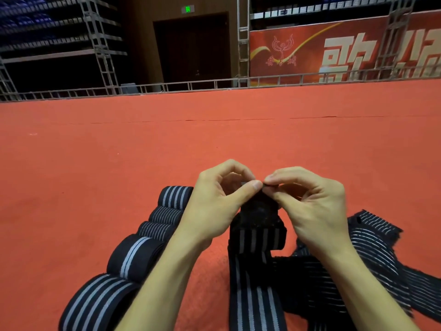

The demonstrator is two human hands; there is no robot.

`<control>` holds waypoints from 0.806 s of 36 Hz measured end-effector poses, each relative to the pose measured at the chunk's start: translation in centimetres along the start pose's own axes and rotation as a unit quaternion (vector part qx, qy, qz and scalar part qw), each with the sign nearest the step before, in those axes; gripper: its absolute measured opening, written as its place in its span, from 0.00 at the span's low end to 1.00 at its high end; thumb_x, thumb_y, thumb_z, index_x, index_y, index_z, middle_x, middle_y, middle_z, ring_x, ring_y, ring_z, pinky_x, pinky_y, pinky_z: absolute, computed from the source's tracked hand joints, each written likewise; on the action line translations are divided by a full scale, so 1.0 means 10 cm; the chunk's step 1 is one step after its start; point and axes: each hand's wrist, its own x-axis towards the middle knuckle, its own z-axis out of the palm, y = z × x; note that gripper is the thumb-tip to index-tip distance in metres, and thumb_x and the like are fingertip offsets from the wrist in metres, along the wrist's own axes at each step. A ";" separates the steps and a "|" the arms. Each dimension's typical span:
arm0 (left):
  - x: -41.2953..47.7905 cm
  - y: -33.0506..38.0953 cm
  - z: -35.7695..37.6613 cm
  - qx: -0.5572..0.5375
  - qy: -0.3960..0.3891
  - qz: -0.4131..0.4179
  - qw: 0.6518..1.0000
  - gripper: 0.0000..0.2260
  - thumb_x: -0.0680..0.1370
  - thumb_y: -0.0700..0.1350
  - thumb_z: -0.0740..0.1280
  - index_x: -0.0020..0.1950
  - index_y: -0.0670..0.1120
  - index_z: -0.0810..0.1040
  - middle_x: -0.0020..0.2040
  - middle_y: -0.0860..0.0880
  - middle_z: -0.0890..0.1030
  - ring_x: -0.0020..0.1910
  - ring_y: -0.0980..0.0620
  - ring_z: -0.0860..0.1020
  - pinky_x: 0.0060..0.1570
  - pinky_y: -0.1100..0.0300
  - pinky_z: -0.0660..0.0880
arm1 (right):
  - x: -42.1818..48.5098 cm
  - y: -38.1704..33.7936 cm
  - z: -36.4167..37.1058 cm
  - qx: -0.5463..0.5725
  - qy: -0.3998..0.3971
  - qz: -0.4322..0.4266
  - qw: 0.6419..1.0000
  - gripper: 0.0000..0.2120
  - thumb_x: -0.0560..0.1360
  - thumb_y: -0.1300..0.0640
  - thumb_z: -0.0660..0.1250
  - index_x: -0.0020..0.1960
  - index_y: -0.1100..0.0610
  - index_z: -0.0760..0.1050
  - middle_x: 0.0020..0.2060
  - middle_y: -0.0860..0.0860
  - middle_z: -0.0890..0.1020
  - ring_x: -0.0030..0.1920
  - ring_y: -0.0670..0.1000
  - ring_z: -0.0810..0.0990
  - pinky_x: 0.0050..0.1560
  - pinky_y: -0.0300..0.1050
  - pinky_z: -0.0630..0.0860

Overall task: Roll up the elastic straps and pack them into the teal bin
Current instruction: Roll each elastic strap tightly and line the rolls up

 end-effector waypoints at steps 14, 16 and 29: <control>0.00 0.00 -0.02 -0.029 0.054 0.021 0.998 0.08 0.74 0.31 0.72 0.40 0.44 0.79 0.33 0.50 0.81 0.29 0.58 0.77 0.28 0.67 0.70 | 0.01 -0.09 -0.06 0.102 -0.046 0.136 0.984 0.08 0.68 0.61 0.78 0.46 0.54 0.85 0.43 0.53 0.87 0.44 0.52 0.85 0.45 0.41 0.81; 0.01 -0.01 -0.02 -0.021 0.056 0.033 0.998 0.10 0.73 0.31 0.72 0.39 0.46 0.80 0.35 0.47 0.82 0.32 0.56 0.78 0.30 0.66 0.71 | 0.02 -0.09 -0.04 0.081 -0.036 0.140 0.986 0.07 0.69 0.60 0.76 0.47 0.55 0.84 0.42 0.52 0.87 0.42 0.49 0.85 0.43 0.40 0.81; 0.00 -0.04 -0.04 0.024 0.008 -0.003 1.000 0.06 0.76 0.35 0.71 0.50 0.45 0.85 0.39 0.50 0.85 0.36 0.56 0.82 0.34 0.64 0.75 | 0.01 -0.07 -0.02 0.045 -0.009 0.092 0.995 0.10 0.71 0.71 0.72 0.42 0.56 0.83 0.38 0.48 0.86 0.40 0.46 0.84 0.44 0.37 0.79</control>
